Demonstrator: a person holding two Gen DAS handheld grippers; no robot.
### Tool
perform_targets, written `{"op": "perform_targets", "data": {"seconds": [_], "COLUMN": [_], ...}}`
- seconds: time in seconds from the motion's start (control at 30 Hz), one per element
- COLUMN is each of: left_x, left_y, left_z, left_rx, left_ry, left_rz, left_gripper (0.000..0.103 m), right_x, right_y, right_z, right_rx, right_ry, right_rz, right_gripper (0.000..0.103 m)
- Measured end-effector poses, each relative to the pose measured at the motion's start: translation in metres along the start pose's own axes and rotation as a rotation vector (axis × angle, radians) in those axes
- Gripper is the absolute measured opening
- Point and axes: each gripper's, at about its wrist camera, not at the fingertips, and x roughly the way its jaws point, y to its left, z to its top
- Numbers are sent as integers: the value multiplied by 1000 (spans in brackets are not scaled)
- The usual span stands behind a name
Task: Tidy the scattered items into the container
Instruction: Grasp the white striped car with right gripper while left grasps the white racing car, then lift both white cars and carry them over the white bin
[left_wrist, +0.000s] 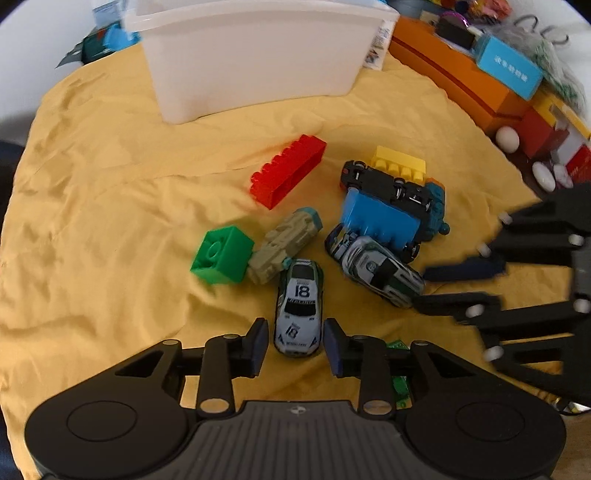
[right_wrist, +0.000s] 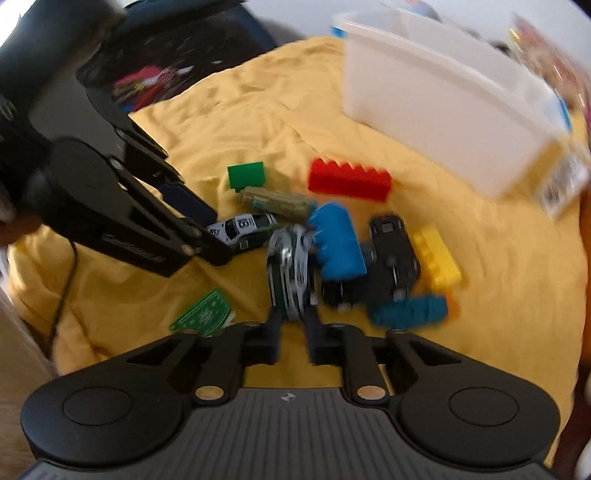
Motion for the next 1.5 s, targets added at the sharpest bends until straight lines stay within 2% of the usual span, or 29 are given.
{"op": "perform_targets", "data": {"seconds": [0.07, 0.2, 0.27, 0.33, 0.37, 0.57, 0.77, 1.0, 1.07, 1.13, 1.2, 1.27, 1.3, 1.37, 1.5], "left_x": [5, 7, 3, -2, -6, -21, -22, -13, -10, -9, -10, -11, -11, -13, -26], "left_y": [-3, -9, -7, -1, 2, 16, 14, 7, 6, 5, 3, 2, 2, 3, 8], "left_z": [4, 5, 2, -3, -6, -20, -25, -24, -24, -24, -25, -28, -29, -28, -19], "left_rx": [24, 62, 58, 39, 29, -49, -47, -19, -16, -10, 0, 9, 10, 6, -10], "left_ry": [1, -11, -9, -3, -3, 3, -9, 3, 11, 21, 18, 18, 16, 7, -32], "left_rz": [0, 28, 28, 23, 19, -6, -4, 2, 8, 12, 17, 15, 16, 9, 7], "left_gripper": [37, 33, 33, 33, 33, 33, 33, 33, 36, 43, 43, 39, 33, 32, 32], "right_x": [-3, -4, -8, -8, -5, 36, 20, -7, 0, 3, 0, 1, 3, 8, -3], "right_y": [0, 6, 12, 21, 25, 32, 11, -3, -6, -5, -3, -3, -4, -6, -9], "right_z": [-5, -3, 2, 8, 10, 18, 23, 1, -6, -10, -13, -17, -18, -22, -17], "right_rx": [21, -15, -37, -75, -98, -194, -25, 180, 207, 230, 230, 227, 228, 237, 221], "right_ry": [-3, -25, -76, -117, -120, -29, -5, 78, 94, 100, 86, 68, 67, 72, 42], "right_rz": [-6, -81, -74, -68, -78, -178, -127, -133, -131, -118, -109, -110, -108, -102, -105], "right_gripper": [13, 16, 24, 37, 37, 33, 32, 33, 34, 37, 42, 42, 41, 33, 32]}}
